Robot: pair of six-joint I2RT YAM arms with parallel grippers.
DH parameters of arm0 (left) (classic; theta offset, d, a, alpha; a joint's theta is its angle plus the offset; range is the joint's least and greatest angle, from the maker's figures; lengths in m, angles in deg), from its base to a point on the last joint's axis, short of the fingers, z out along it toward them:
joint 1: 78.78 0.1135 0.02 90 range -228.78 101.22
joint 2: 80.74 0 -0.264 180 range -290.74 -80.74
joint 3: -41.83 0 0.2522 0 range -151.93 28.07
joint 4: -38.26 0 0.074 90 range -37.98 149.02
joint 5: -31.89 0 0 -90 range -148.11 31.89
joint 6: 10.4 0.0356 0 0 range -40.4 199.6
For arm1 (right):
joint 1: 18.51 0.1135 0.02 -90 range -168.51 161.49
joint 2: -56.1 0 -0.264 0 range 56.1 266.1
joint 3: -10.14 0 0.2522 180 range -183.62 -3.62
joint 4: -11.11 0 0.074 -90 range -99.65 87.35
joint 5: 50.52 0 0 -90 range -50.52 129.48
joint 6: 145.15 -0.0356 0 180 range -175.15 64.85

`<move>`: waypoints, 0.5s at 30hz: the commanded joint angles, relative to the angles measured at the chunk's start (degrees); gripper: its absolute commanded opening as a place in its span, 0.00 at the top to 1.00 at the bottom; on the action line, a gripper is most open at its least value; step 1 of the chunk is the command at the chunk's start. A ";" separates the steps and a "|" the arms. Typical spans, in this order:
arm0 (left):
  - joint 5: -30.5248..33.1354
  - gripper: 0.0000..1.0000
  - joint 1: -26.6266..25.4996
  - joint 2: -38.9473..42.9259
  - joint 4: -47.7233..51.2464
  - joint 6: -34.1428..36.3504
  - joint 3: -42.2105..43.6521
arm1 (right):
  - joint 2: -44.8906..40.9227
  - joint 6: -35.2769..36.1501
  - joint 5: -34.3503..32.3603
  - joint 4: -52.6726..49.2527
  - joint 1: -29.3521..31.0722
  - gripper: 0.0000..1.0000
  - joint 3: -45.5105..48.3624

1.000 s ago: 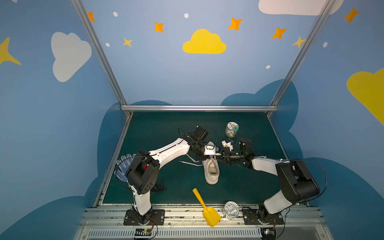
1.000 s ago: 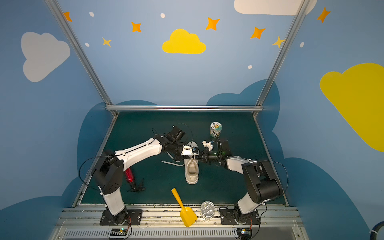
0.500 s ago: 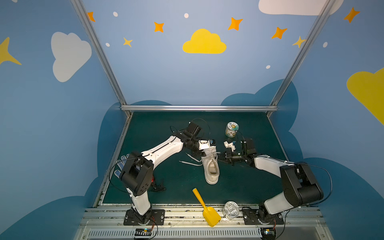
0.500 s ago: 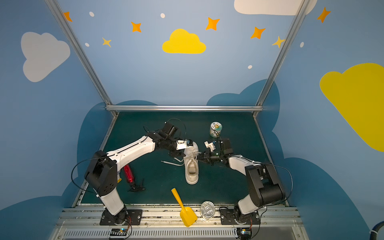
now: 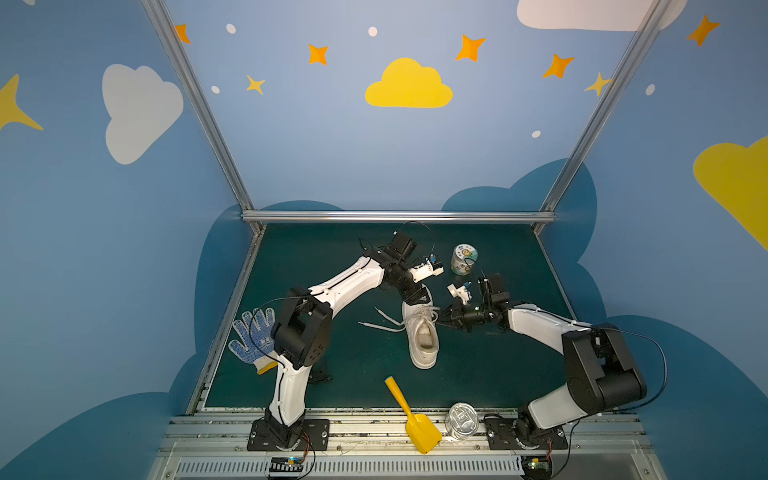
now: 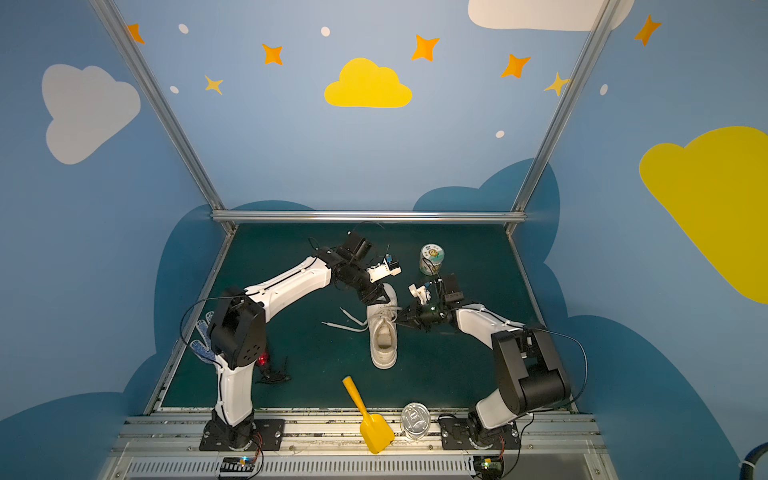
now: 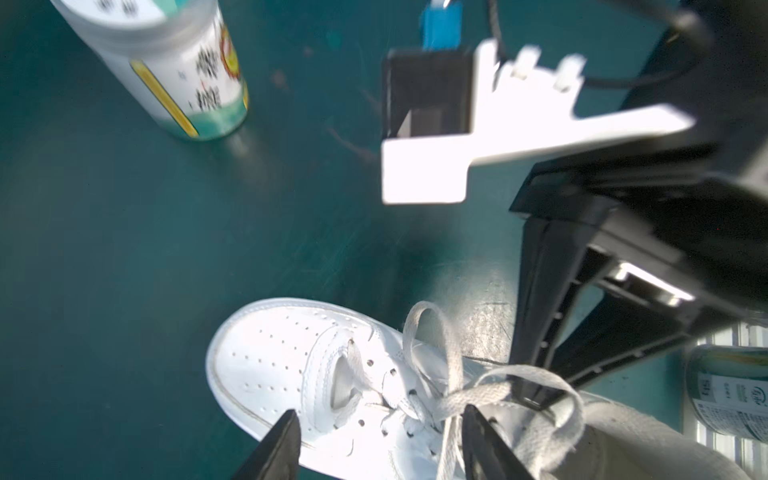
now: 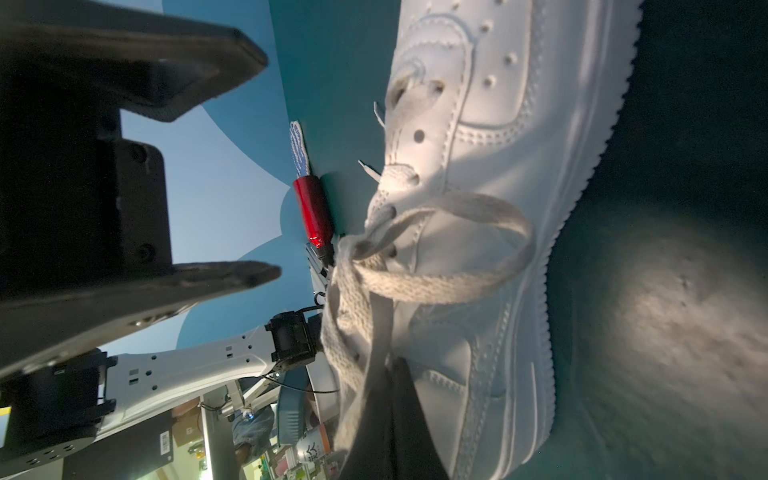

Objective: Tie the shoes

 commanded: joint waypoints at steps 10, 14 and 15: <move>-2.32 0.38 -0.87 -1.93 3.28 -2.77 -3.16 | 1.12 3.03 -4.40 -4.90 1.59 1.00 -2.18; -2.14 0.38 -0.83 -2.24 3.70 -2.71 -3.81 | 2.55 3.02 -6.48 -6.08 2.32 1.00 -3.24; -2.08 0.38 -0.85 -2.31 3.70 -2.69 -3.91 | 2.76 2.88 -7.08 -6.05 2.51 1.00 -3.41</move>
